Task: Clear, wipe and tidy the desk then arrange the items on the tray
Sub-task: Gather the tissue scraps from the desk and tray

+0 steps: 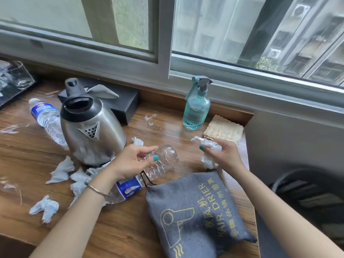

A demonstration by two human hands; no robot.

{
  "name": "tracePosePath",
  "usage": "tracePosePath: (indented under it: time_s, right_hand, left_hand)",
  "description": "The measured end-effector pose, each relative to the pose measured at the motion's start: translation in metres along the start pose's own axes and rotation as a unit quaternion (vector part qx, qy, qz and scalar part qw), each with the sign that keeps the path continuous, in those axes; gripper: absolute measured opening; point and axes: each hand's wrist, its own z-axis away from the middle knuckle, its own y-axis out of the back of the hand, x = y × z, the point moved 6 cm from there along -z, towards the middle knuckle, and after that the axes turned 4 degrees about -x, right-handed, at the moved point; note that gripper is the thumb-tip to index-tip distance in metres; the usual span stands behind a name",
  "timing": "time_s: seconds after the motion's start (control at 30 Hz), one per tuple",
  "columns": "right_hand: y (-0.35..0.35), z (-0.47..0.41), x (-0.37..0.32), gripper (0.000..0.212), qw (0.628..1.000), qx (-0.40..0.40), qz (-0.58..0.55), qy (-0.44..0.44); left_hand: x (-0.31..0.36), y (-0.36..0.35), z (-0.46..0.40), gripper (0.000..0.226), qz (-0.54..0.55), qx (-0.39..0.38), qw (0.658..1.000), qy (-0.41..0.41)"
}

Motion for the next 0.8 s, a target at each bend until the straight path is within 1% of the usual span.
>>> tracePosePath:
  time_s: [0.17,0.27,0.33,0.43,0.57,0.63,0.7,0.8]
  right_hand:
    - [0.001,-0.003,-0.001,0.020,0.999,-0.008,-0.035,-0.006]
    - [-0.001,-0.005,0.000,0.033,0.999,-0.010,-0.040,-0.003]
    - [-0.005,-0.007,0.000,0.031,0.999,-0.021,-0.043,-0.010]
    - [-0.011,-0.013,-0.001,0.021,0.999,-0.030,-0.033,-0.005]
    - [-0.020,-0.021,-0.005,0.021,0.998,-0.045,-0.040,-0.002]
    - [-0.025,-0.023,-0.008,0.019,0.998,-0.051,-0.040,0.002]
    - [-0.032,-0.024,-0.011,0.012,0.998,-0.061,-0.026,0.020]
    - [-0.037,-0.024,-0.010,0.010,0.997,-0.071,0.004,0.036]
  left_hand:
    - [0.000,-0.007,0.012,0.038,0.083,-0.044,0.996,0.005]
    - [-0.002,-0.005,0.024,0.039,0.129,-0.033,0.991,-0.003]
    - [-0.003,0.001,0.027,0.042,0.143,-0.018,0.990,-0.008]
    - [-0.002,0.002,0.025,0.042,0.115,-0.033,0.993,-0.008]
    - [0.000,-0.018,0.020,0.035,0.076,-0.066,0.995,0.012]
    - [0.001,-0.028,0.018,0.038,0.032,-0.082,0.996,0.015]
    - [0.002,-0.031,0.018,0.044,0.005,-0.098,0.995,0.019]
    - [0.005,-0.028,0.017,0.043,0.020,-0.147,0.988,0.030]
